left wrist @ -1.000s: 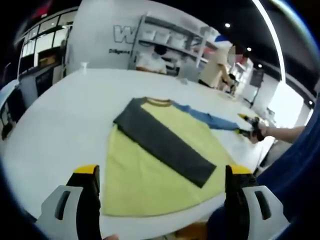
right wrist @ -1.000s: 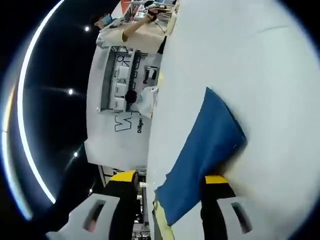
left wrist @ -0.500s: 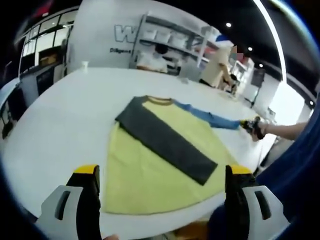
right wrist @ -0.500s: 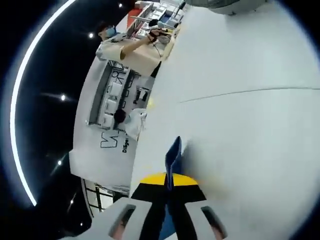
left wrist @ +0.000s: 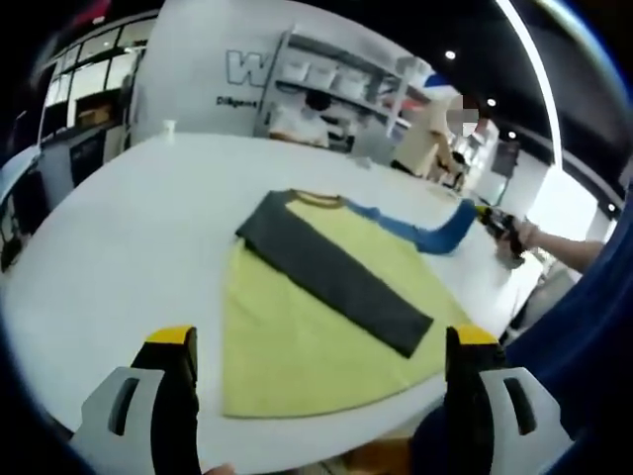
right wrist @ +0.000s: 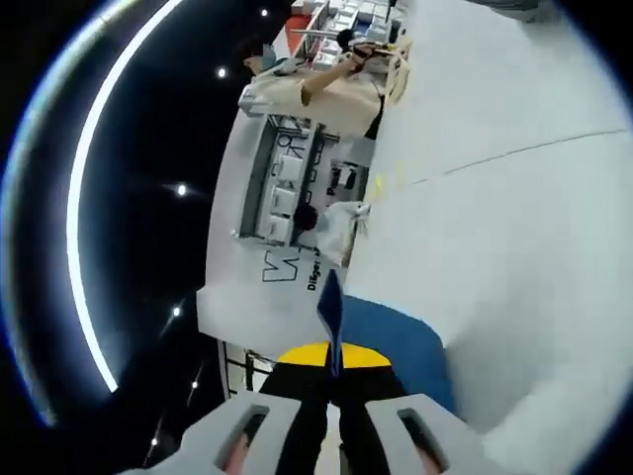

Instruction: Fold the garment on the visible template until the final outline fits inside the template.

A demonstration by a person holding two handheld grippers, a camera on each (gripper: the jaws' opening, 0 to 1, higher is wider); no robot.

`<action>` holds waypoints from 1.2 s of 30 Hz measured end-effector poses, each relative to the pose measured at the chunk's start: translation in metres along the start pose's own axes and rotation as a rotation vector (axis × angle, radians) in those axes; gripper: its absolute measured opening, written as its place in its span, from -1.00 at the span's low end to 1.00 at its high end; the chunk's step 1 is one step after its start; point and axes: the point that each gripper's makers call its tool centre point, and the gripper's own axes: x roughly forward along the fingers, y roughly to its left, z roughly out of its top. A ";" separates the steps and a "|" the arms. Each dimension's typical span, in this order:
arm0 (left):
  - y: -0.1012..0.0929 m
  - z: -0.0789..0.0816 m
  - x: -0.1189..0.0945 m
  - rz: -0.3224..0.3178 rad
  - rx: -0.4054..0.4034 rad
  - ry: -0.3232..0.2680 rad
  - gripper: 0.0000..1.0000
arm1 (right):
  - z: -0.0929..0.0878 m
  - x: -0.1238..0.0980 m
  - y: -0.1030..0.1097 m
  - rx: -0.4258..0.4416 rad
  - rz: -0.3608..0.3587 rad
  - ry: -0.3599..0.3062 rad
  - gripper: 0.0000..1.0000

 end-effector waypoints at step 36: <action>0.063 -0.027 -0.030 -0.039 -0.057 -0.020 0.98 | -0.299 0.018 0.115 -0.053 0.168 0.660 -1.00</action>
